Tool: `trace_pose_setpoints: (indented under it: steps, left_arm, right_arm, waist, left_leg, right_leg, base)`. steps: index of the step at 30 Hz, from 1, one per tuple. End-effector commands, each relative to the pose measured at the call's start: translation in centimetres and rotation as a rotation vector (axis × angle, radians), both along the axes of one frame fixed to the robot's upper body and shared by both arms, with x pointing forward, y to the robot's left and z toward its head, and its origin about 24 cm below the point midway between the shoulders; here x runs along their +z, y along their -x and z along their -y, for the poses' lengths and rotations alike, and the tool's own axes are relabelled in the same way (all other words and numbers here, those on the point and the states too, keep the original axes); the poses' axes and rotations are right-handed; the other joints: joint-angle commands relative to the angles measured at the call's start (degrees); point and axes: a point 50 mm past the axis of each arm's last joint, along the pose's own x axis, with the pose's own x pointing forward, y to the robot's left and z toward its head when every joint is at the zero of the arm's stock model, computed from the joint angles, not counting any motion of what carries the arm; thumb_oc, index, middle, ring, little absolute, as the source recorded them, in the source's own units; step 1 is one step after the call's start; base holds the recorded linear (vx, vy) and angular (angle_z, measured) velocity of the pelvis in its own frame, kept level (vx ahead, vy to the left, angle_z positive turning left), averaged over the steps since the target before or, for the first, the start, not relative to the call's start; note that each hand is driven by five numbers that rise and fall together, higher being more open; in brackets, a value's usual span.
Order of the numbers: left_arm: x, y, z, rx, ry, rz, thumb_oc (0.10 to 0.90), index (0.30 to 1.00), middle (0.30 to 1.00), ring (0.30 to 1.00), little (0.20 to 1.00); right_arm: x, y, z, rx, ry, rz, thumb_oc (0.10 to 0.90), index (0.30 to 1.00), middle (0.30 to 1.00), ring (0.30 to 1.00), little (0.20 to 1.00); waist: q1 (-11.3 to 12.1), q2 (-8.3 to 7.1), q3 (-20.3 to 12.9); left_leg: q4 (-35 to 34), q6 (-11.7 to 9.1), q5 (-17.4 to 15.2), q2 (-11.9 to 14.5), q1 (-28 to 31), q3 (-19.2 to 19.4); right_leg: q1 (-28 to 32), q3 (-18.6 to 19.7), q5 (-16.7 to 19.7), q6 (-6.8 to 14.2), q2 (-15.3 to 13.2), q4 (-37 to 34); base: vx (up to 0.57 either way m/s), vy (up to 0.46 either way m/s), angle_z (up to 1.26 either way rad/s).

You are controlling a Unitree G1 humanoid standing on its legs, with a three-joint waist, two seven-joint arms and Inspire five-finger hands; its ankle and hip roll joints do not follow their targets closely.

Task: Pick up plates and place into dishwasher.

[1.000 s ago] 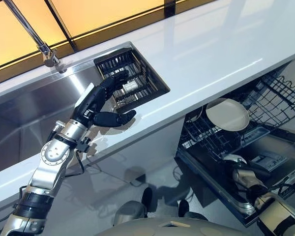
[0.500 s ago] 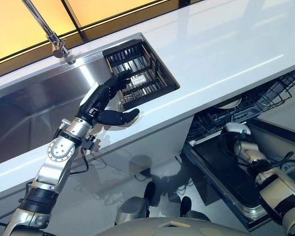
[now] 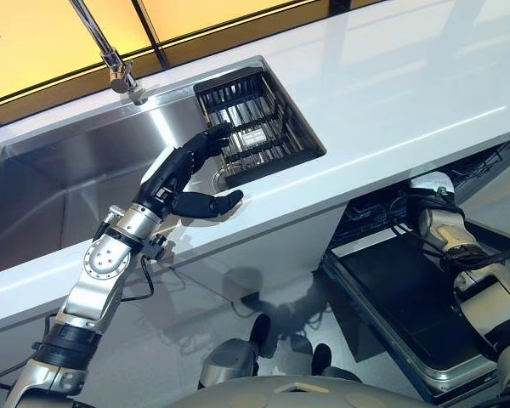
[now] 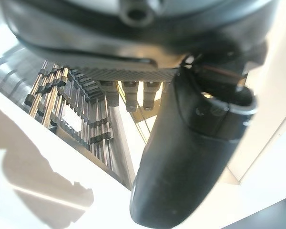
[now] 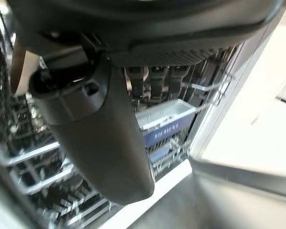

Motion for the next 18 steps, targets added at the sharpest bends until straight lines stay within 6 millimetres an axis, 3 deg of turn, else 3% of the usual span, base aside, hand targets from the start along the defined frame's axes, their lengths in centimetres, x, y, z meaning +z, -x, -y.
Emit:
trace_pose_setpoints:
  steps: [1, 9, 15, 18]
  left_arm:
    - [5.6, 0.1, 0.1, -0.060, 0.047, 0.269, 0.800, 0.900, 0.900, 0.900, 0.900]
    - [5.7, 1.1, -0.9, -0.025, 0.051, 0.277, 0.800, 0.900, 0.900, 0.900, 0.900]
    - [5.9, 1.6, -1.4, -0.010, 0.056, 0.304, 0.800, 0.900, 0.900, 0.900, 0.900]
    - [5.8, 2.3, -2.2, 0.008, 0.061, 0.314, 0.800, 0.900, 0.900, 0.900, 0.900]
  right_arm:
    - [1.0, 0.3, 1.0, 0.012, 0.103, -0.060, 0.800, 0.900, 0.900, 0.900, 0.900]
    - [-1.0, 5.0, 4.3, -0.189, 0.002, -0.198, 0.800, 0.900, 0.900, 0.900, 0.900]
    - [-0.2, 6.8, 5.4, -0.228, -0.058, 0.015, 0.800, 0.900, 0.900, 0.900, 0.900]
    - [0.7, 8.4, 5.8, -0.226, -0.110, 0.240, 0.800, 0.900, 0.900, 0.900, 0.900]
  waist:
    - [-1.09, -6.12, -5.85]
    - [-4.28, -7.19, -5.75]
    - [-6.53, -7.47, -5.59]
    - [-8.40, -7.35, -5.55]
  left_leg:
    - [0.08, 2.07, -7.38, -2.38, 4.14, 4.68]
    - [0.08, 2.22, -8.22, -1.76, 6.11, 7.40]
    - [0.08, 2.61, -8.96, -1.50, 6.83, 9.85]
    - [0.08, 2.99, -9.38, -1.39, 7.13, 11.53]
  right_leg:
    - [-0.03, 4.20, 0.66, 2.53, -2.42, 0.25]
    - [1.09, 7.28, 0.82, 2.59, -1.41, 0.25]
    - [1.04, 9.38, 1.07, 2.79, -0.80, 0.33]
    - [0.76, 10.79, 1.09, 3.00, -0.48, 0.57]
  base:
    - [-0.02, 0.013, -0.06]
    - [-0.02, -0.006, -0.19]
    - [-0.05, 0.000, -0.31]
    - [-0.05, 0.016, -0.31]
